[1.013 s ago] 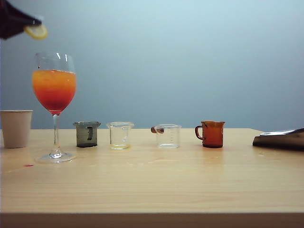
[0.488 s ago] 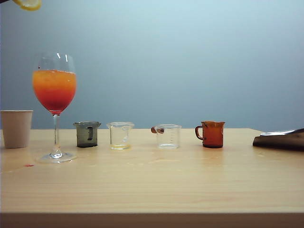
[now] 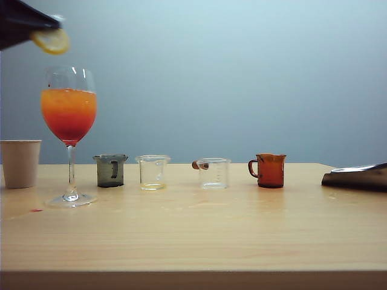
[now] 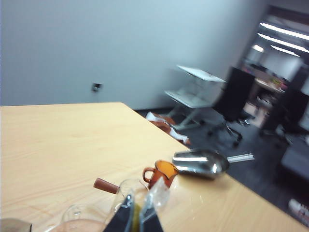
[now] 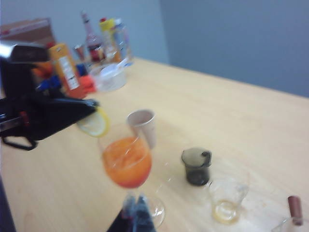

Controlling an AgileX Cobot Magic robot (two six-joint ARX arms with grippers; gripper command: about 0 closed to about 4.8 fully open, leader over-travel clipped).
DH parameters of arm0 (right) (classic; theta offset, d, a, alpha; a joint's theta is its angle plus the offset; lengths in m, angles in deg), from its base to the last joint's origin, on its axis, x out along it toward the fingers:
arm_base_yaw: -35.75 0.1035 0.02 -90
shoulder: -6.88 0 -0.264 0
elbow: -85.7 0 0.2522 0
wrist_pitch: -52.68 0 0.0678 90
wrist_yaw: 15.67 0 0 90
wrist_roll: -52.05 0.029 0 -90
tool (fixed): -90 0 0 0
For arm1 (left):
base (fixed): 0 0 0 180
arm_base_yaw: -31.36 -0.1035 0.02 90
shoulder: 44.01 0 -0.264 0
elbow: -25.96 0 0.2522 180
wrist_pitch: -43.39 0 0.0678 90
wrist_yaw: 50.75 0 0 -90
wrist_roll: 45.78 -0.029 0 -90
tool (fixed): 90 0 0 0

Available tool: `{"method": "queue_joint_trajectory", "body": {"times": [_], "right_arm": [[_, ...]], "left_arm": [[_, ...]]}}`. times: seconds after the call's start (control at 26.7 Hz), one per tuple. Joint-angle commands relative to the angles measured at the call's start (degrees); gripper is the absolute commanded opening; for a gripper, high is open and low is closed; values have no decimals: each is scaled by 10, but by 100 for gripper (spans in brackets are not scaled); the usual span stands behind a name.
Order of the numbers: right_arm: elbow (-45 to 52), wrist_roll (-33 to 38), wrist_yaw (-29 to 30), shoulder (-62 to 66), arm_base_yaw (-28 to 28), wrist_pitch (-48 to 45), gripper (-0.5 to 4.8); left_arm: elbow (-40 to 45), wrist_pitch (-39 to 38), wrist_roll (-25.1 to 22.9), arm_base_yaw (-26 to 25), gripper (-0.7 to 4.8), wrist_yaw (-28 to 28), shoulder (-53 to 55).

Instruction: Pick up the lemon slice from the paper cup on the left and carefully insert it into the rim of the goblet.

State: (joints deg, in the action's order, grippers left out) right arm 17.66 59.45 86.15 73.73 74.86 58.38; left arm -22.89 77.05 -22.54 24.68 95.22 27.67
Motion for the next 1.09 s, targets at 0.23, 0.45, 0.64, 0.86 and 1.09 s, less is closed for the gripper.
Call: {"method": "queue_joint_trajectory", "body": {"times": [0.23, 0.45, 0.64, 0.86, 1.09], "right_arm": [[-2, -6, -2, 2, 5, 3, -2], [-2, -14, -3, 3, 5, 3, -2], [-2, -16, -3, 3, 5, 3, -2], [-2, -16, -3, 3, 5, 7, -2], [-2, -17, -3, 3, 5, 10, -2]], "left_arm": [[-3, 23, -23, 0, -6, -7, 24], [-3, 50, -34, 0, -6, -5, 24], [-2, 48, -34, 0, -6, 7, 24], [-2, 39, -71, -7, -6, 8, 24], [-2, 13, -108, -7, -6, 8, 24]]}}
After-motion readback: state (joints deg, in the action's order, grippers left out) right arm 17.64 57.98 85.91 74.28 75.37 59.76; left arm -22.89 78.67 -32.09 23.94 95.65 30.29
